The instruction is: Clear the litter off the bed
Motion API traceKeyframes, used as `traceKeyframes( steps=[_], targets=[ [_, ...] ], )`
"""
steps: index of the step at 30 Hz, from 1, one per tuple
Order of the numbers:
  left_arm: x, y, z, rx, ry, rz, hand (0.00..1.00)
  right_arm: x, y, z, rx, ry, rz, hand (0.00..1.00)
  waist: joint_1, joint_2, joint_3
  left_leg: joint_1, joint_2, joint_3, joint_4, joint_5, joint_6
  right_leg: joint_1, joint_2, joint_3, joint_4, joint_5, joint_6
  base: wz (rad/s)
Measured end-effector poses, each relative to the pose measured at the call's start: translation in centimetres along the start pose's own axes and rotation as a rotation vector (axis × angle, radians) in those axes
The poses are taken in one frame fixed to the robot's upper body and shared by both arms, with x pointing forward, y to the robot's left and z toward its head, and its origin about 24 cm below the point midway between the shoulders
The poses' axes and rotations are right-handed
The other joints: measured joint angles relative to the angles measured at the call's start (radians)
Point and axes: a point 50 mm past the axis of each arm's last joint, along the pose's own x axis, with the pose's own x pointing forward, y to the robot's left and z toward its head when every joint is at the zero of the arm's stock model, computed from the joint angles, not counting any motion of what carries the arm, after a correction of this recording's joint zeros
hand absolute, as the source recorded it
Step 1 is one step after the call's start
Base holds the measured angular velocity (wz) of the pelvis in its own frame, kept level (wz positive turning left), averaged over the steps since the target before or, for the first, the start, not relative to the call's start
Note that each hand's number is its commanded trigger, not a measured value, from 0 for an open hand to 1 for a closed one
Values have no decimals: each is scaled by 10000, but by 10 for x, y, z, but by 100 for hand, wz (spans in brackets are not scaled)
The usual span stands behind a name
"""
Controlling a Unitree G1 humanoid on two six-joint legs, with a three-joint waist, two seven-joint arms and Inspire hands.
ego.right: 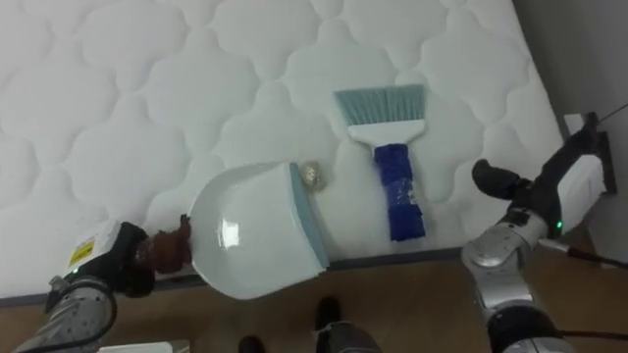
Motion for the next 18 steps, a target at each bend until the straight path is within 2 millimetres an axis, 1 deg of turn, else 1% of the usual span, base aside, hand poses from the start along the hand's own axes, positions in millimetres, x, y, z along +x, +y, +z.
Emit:
traceKeyframes(
  steps=[2,4,7,13,15,18],
  targets=[
    [2,1,3,63,-102,-116,100,0,4,5,88,-235,155,0,46,70,45,-21,-7,1,0,0,0,-30,-8,2,3,-4,3,0],
    [4,3,6,109,-219,-185,100,-1,6,7,157,-383,251,0,144,113,72,-23,-15,-23,-9,0,0,-38,-13,4,8,-18,5,0],
    [5,3,8,136,-267,-377,100,-2,9,9,230,-400,378,0,247,121,85,-19,-30,-54,11,-1,1,-42,-39,4,76,-83,9,3],
    [5,0,9,230,-330,-844,100,-11,20,9,133,-554,1258,0,288,120,108,-21,-61,-100,49,-12,16,-54,-98,-28,115,-142,22,2],
    [6,0,11,287,-405,-958,100,-13,22,8,47,-535,1558,0,303,146,124,-38,-70,-141,48,-18,25,-52,-126,-95,112,-150,24,7],
    [8,2,14,296,-502,-942,100,-20,29,5,-64,-484,2328,0,406,223,182,-167,-37,-142,52,-26,34,-95,-178,-272,118,-142,2,7]
  ],
)
